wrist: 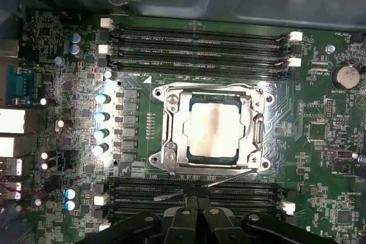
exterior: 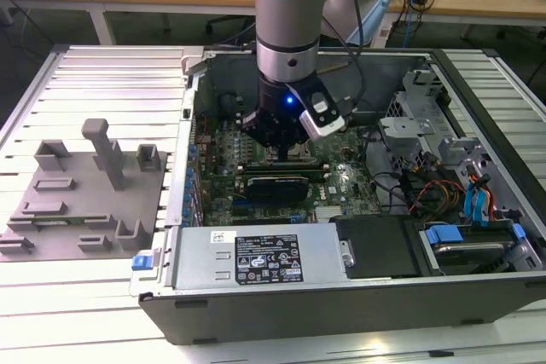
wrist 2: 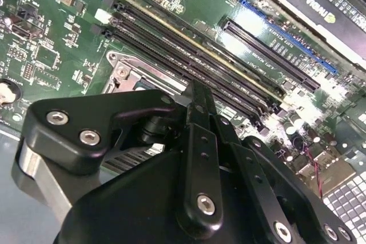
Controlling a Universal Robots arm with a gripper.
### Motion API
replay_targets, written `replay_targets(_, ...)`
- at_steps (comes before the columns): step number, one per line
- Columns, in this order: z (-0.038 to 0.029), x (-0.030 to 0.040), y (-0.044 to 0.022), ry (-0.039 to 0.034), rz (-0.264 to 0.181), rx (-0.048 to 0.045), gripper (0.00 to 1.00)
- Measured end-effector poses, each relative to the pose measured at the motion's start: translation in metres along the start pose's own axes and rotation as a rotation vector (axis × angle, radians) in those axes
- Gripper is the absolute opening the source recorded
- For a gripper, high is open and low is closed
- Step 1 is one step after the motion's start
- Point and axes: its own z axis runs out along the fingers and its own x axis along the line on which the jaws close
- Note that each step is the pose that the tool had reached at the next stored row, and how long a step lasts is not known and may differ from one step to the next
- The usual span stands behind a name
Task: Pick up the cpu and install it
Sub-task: 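Install the second cpu locking lever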
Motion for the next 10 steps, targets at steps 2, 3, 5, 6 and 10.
replay_targets(2,0.0015,0.0008,-0.0007,-0.0006,0.001,-0.0069,0.11)
replay_targets(3,0.0021,0.0023,-0.0007,-0.0017,0.001,-0.0106,0.11)
replay_targets(5,0.0032,0.0043,-0.0007,-0.0032,0.001,-0.0209,0.11)
replay_targets(6,0.0041,0.0049,-0.0008,-0.0039,0.001,-0.0306,0.11)
replay_targets(10,0.0055,0.0085,-0.0094,-0.0057,0.003,-0.0628,0.11)
